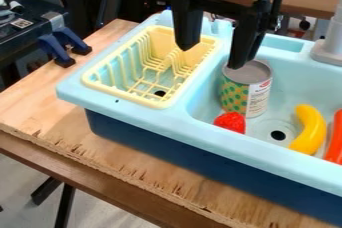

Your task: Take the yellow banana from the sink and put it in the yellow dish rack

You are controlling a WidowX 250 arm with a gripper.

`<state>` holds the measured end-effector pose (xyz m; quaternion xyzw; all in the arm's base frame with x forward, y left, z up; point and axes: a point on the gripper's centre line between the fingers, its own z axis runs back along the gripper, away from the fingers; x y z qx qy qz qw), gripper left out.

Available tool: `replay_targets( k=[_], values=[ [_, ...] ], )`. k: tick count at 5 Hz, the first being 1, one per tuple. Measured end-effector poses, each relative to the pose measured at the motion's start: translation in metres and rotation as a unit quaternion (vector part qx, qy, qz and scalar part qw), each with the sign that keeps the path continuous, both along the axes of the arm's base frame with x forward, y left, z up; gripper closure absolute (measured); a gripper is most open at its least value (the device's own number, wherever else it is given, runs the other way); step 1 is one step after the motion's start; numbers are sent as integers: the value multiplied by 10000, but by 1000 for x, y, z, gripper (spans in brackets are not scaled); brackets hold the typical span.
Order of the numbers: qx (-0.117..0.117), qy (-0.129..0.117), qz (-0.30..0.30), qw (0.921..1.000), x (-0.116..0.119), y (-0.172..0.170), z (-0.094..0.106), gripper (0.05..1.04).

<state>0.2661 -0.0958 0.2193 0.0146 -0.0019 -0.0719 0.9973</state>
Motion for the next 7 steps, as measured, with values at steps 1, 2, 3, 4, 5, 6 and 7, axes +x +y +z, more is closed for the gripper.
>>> replay_targets(
  k=[1, 2, 3, 4, 5, 6, 7],
  values=[
    [73, 168, 23, 9998, 1, 0, -11, 75],
    [17, -226, 259, 9994, 17, -16, -26, 75],
    [-110, -795, 398, 9960, 29, -31, -30, 75],
    [-479, -832, 449, 9944, 44, -49, -49, 75],
    [-624, -815, 441, 9937, 59, -62, -60, 75],
    [-718, -862, 526, 9923, 80, -66, -61, 75],
    [-797, -925, 690, 9901, 93, -69, -73, 75]
  ],
)
